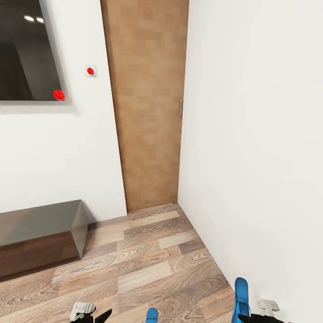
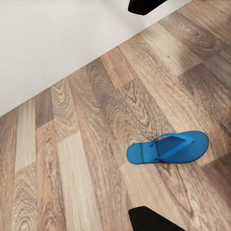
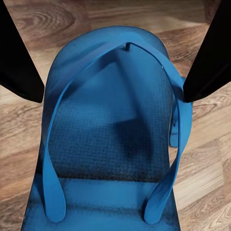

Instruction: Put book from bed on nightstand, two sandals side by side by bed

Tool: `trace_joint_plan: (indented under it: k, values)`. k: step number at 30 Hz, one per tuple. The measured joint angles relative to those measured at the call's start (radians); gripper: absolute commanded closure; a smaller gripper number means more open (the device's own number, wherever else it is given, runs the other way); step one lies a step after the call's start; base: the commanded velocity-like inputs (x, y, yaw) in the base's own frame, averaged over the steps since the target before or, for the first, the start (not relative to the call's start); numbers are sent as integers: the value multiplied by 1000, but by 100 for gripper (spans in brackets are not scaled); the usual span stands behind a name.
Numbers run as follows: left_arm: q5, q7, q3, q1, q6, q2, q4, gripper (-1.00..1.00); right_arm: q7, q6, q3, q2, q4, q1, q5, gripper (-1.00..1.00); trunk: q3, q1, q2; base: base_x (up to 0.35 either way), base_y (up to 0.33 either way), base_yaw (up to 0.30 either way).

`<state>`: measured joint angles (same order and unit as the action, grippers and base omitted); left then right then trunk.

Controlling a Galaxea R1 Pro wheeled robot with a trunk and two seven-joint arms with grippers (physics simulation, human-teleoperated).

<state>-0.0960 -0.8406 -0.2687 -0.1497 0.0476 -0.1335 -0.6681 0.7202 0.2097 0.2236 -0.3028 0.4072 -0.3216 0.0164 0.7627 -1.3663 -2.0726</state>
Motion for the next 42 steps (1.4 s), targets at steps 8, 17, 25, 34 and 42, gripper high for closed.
trace_joint_plan:
  k: [8, 17, 25, 34, 42]
  values:
    - [3, -2, 4, -18, 24, 23, -33, -100, 0, 0, 0, 0, 0, 0, 0, 100, 0, 0, 0, 0, 0, 0]
    - [6, 266, 12, -248, 266, 164, -97, -100, 0, 0, 0, 0, 0, 0, -1, 100, 0, 0, 0, 0, 0, 0]
    - [11, 662, 199, -437, 522, 306, -87, -100, 0, 0, 0, 0, 0, 0, -1, 100, 0, 0, 0, 0, 0, 0]
    - [12, 695, 255, -452, 681, 308, -21, -100, 0, 0, 0, 0, 0, 0, -1, 100, 0, 0, 0, 0, 0, 0]
    - [18, 698, 259, -453, 695, 302, 13, -100, -1, 0, 0, 0, 0, 0, 0, 100, 0, 0, 0, 0, 0, 0]
